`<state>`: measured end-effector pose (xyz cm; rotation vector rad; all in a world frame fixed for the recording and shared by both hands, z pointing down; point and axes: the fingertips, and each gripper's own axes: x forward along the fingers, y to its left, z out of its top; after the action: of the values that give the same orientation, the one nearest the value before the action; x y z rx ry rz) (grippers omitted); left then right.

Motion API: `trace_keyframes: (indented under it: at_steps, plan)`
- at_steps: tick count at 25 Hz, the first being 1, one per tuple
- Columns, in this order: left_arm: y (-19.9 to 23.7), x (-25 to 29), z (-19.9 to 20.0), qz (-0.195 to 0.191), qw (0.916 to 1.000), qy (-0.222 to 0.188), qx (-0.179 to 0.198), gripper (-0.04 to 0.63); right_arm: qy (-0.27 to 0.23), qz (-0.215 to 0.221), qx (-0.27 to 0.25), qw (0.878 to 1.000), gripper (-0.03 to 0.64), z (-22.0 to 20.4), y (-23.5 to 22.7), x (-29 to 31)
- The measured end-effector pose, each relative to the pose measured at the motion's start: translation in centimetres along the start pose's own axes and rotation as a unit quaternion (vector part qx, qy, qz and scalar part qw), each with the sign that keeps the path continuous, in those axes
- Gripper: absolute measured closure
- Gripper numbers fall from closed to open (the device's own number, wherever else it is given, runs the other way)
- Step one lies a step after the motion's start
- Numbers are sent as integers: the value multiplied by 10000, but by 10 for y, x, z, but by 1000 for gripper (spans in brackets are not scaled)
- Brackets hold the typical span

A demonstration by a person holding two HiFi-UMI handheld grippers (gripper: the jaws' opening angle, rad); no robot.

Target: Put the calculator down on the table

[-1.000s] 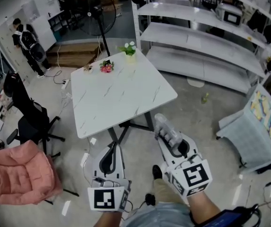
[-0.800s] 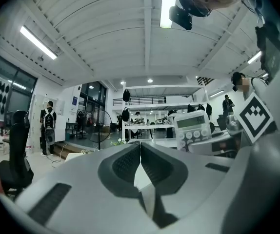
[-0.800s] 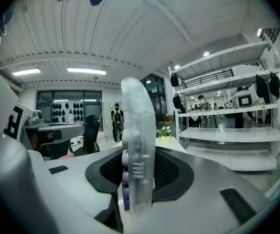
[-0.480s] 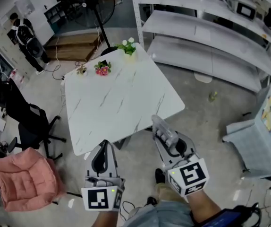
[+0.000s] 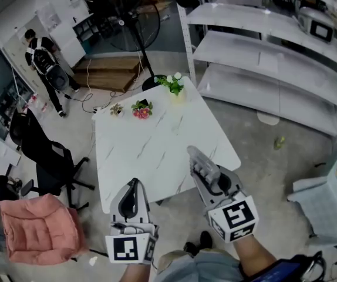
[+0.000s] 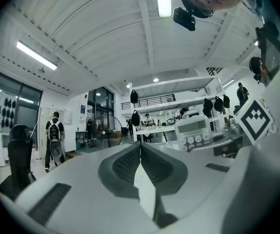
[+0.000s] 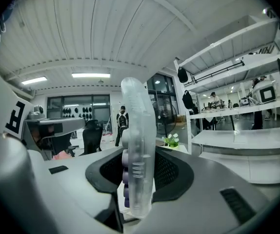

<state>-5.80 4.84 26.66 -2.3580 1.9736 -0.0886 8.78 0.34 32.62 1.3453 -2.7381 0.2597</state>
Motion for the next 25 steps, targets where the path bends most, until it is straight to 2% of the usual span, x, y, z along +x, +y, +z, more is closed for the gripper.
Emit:
trace_keyframes:
  at_steps: [4, 12, 19, 25]
  plan:
    - [13, 8, 6, 137, 9998, -132, 57, 586, -90, 41, -76, 9999, 469, 10, -3, 15]
    - [47, 33, -7, 233, 9993, -238, -146, 586, 1, 42, -272, 9996, 469, 11, -4, 56]
    - [100, 98, -28, 153, 9993, -120, -306, 586, 262, -45, -391, 9989, 469, 9, -12, 129]
    - [141, 152, -26, -6, 9994, -160, -321, 586, 254, -239, -434, 9984, 469, 30, -23, 186]
